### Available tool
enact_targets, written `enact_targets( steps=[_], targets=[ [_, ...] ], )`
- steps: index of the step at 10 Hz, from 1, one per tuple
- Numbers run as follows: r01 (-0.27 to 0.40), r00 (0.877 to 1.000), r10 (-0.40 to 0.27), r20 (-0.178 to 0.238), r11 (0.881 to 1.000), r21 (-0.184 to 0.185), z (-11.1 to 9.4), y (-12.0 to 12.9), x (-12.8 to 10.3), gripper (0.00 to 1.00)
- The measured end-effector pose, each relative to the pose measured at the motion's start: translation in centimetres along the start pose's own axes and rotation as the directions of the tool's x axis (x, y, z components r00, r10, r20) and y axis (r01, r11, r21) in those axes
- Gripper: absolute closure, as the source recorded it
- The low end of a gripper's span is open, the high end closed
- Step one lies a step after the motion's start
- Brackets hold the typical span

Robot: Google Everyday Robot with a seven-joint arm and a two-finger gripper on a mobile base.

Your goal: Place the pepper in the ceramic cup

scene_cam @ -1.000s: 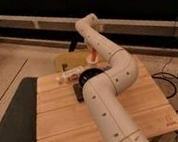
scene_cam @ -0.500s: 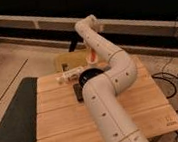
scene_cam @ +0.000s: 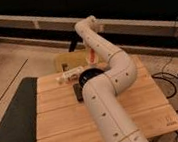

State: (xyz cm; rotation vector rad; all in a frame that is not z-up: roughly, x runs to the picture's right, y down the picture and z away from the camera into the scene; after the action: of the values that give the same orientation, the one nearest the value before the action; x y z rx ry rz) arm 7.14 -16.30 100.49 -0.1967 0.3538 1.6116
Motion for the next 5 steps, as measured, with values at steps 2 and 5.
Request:
enact_targets(
  steps=[2,5],
  targets=[
    [0.002,1.0,-0.002,0.001,1.0,-0.003,-0.14,0.1,-0.05,0.2],
    [0.0,1.0,0.0,0.007,1.0,-0.01,-0.5,0.17,-0.31,0.2]
  ],
)
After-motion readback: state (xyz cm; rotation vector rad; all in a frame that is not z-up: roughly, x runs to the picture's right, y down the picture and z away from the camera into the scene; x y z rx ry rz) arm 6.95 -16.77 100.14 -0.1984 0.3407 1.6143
